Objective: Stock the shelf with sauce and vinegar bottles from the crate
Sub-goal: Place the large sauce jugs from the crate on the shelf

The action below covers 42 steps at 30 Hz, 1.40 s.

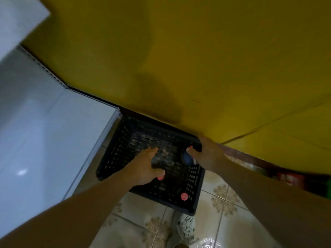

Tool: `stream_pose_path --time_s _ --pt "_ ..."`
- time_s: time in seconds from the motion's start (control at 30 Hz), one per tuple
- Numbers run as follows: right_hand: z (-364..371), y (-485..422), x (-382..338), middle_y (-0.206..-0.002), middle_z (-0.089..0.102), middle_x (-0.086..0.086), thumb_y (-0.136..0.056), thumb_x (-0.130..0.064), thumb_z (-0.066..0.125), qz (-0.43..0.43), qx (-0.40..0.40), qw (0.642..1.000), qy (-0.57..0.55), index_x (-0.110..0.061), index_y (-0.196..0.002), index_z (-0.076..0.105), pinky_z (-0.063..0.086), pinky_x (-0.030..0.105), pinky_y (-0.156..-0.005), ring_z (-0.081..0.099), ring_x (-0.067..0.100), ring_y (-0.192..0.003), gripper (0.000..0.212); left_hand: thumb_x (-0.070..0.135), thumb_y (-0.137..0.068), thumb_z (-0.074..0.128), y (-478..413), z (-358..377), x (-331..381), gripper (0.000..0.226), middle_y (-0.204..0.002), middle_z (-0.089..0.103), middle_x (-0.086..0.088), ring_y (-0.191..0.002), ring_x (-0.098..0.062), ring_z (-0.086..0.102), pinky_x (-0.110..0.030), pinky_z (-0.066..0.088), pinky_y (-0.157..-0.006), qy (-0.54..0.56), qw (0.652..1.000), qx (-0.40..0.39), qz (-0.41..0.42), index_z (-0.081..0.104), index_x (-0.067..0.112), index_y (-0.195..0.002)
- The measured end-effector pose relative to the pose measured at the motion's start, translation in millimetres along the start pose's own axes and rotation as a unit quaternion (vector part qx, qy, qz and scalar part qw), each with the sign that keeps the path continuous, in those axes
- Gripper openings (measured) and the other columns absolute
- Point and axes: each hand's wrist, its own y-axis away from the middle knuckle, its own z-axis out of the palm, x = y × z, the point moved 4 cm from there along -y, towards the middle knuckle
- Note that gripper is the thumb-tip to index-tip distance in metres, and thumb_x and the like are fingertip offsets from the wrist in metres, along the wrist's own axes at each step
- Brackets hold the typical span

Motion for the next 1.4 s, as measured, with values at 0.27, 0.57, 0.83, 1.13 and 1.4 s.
stream_pose_path --time_s 0.27,0.57,0.83,1.13,1.4 --pt "51.7 -40.4 92.8 -0.131 0.054 0.011 -0.09 -0.044 0.061 0.067 0.012 0.997 -0.039 -0.014 -0.141 0.04 0.048 0.04 -0.085 0.053 0.035 -0.115 0.063 0.042 -0.082 0.069 -108.3 77.5 7.4 0.094 -0.159 0.004 0.003 -0.144 -0.022 0.014 -0.035 0.025 -0.113 -0.012 0.996 -0.092 -0.015 0.007 0.027 -0.151" --pt "84.7 -101.5 120.7 -0.13 0.052 0.005 -0.093 -0.037 0.05 0.058 0.134 0.974 0.17 -0.02 -0.128 0.048 0.031 0.039 -0.099 0.03 0.03 -0.13 0.039 0.02 -0.084 0.069 -215.0 120.8 -37.7 0.09 -0.154 0.024 -0.006 -0.131 -0.025 0.037 -0.024 0.035 -0.088 -0.045 0.99 -0.128 -0.03 0.009 0.021 -0.151" --pt "121.9 -130.8 121.8 -0.119 0.057 0.008 -0.086 -0.029 0.058 0.044 0.124 0.951 0.28 -0.017 -0.131 0.041 0.034 0.038 -0.089 0.044 0.031 -0.114 0.05 0.021 -0.082 0.071 -257.2 150.4 -56.7 0.09 -0.15 0.033 -0.006 -0.127 -0.028 0.044 -0.029 0.039 -0.091 -0.03 0.991 -0.129 -0.015 0.012 0.024 -0.15" --pt "78.4 -88.1 90.1 -0.112 0.059 0.014 -0.095 -0.019 0.051 -0.031 0.128 0.99 0.058 -0.012 -0.118 0.056 0.042 0.037 -0.067 0.057 0.038 -0.091 0.025 0.023 -0.079 0.075 -212.0 115.1 -60.4 0.102 -0.157 0.016 -0.004 -0.139 -0.026 0.028 -0.024 0.031 -0.094 0.004 0.992 -0.127 -0.002 0.004 0.029 -0.15" --pt "-43.0 55.0 -38.4 -0.084 0.059 0.001 -0.083 -0.009 0.07 -0.111 0.168 0.951 -0.235 -0.042 -0.097 0.045 0.046 0.04 -0.055 0.055 0.023 -0.067 0.043 0.024 -0.068 0.084 -59.5 8.5 19.5 0.116 -0.149 0.024 0.029 -0.131 0.001 0.037 -0.022 0.043 -0.097 0.117 0.965 -0.182 0.149 0.0 0.064 -0.136"
